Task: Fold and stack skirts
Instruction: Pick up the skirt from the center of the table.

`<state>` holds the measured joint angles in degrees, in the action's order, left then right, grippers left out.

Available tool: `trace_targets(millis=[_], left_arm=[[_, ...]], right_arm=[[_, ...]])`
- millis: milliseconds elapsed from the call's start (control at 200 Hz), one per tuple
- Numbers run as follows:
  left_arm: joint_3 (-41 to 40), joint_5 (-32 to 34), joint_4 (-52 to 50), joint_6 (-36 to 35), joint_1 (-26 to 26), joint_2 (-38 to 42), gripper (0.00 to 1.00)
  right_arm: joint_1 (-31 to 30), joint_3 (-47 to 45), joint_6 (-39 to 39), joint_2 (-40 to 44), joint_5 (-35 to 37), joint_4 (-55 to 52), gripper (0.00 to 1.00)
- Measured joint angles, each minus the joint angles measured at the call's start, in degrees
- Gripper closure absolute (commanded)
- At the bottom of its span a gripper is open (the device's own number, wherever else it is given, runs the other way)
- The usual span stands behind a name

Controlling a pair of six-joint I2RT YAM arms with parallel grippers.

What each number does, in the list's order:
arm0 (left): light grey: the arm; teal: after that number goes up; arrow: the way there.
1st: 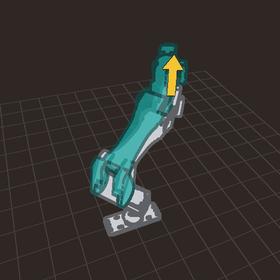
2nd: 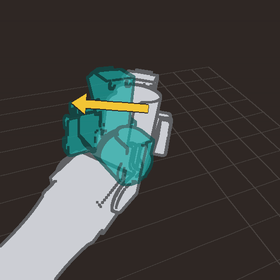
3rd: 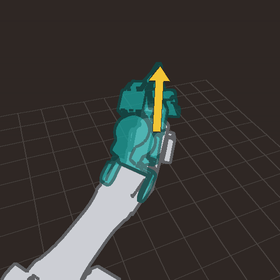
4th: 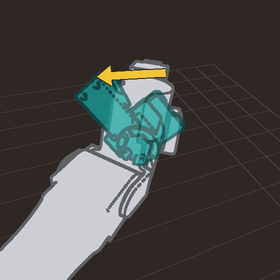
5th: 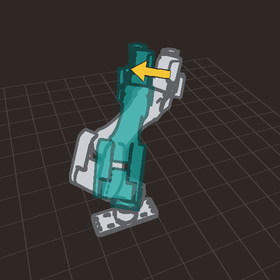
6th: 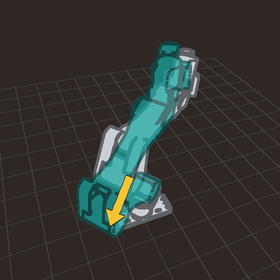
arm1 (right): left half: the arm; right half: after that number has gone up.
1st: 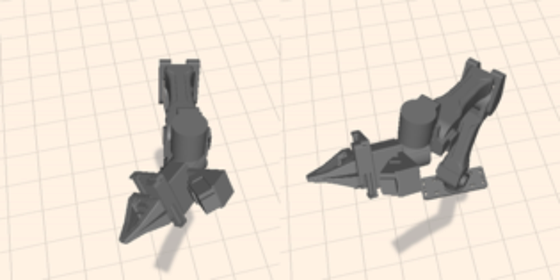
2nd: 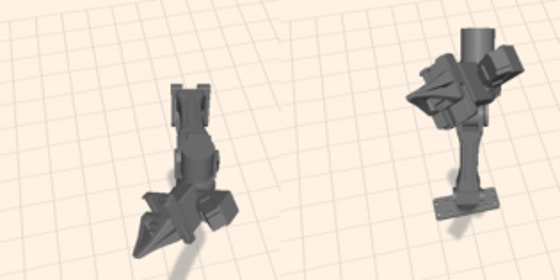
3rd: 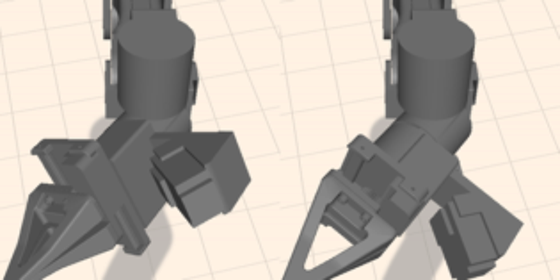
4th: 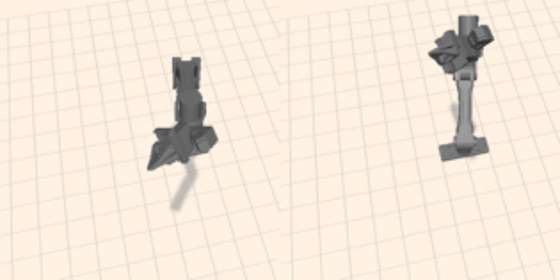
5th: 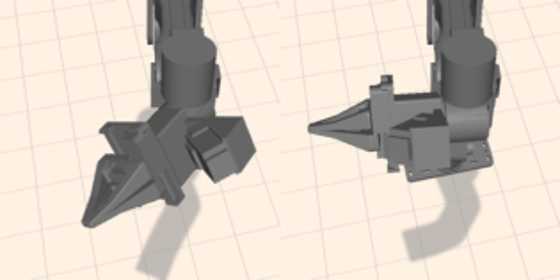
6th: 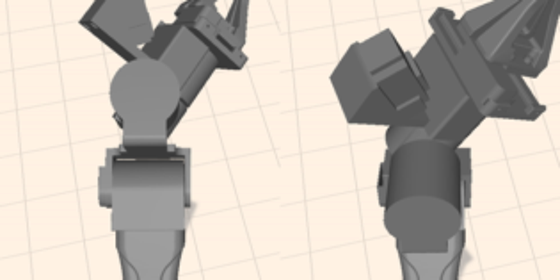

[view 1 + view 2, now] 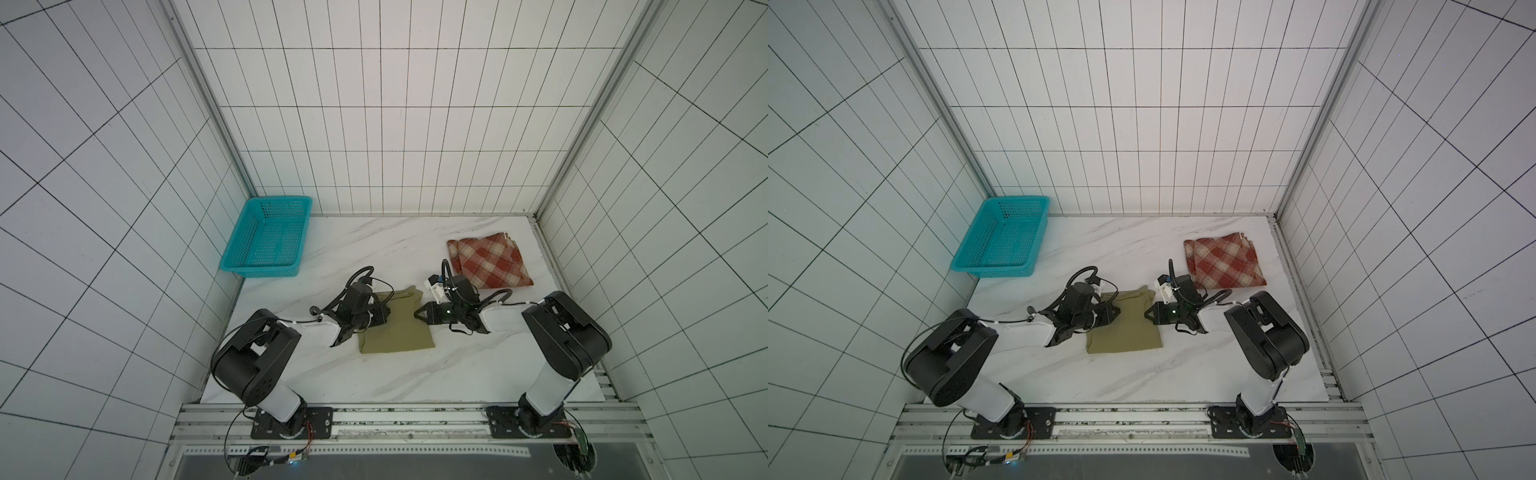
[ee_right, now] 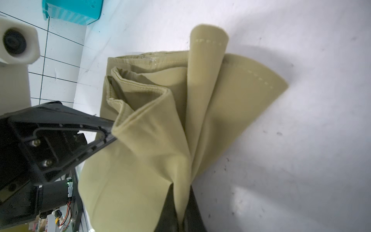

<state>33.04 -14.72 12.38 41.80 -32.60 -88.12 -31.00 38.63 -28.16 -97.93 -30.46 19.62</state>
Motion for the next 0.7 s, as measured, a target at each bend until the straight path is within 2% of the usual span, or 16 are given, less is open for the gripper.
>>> trace_targets(millis=[325,700], left_arm=[[-2.0,-0.1,-5.9,-1.1,6.1,16.5,1.0],[-4.8,-0.3,-10.7,-1.9,7.6,21.8,1.0]], right_arm=[[3.5,12.0,9.9,2.9,1.3,-17.1,1.0],[12.1,24.5,21.5,0.5,0.1,-32.9,1.0]])
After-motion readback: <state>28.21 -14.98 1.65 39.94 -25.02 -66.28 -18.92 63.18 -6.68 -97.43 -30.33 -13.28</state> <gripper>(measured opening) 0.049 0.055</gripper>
